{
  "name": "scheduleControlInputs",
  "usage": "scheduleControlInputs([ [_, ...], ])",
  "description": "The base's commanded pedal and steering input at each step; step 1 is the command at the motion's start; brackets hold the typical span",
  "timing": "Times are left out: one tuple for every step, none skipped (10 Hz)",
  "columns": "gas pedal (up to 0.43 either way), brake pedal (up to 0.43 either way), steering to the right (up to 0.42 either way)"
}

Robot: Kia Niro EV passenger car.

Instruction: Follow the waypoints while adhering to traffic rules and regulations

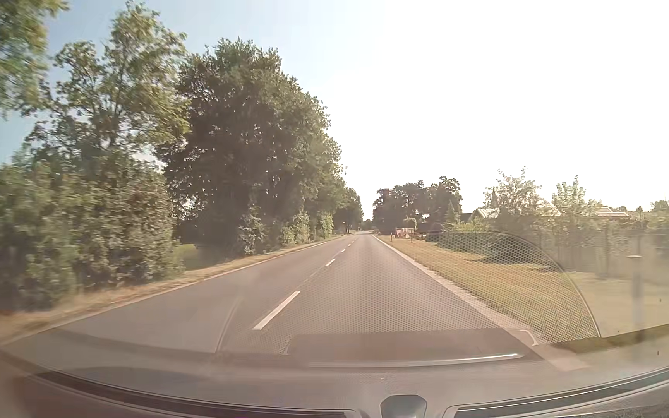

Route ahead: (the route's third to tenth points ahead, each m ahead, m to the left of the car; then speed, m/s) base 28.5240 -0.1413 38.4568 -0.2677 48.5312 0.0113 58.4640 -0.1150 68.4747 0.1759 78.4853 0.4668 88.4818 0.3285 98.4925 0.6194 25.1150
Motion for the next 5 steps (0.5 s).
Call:
scheduleControlInputs([
  [0.319,0.006,0.003],
  [0.319,0.006,0.003],
  [0.319,0.006,0.003],
  [0.319,0.006,0.003],
  [0.319,0.006,0.003],
])
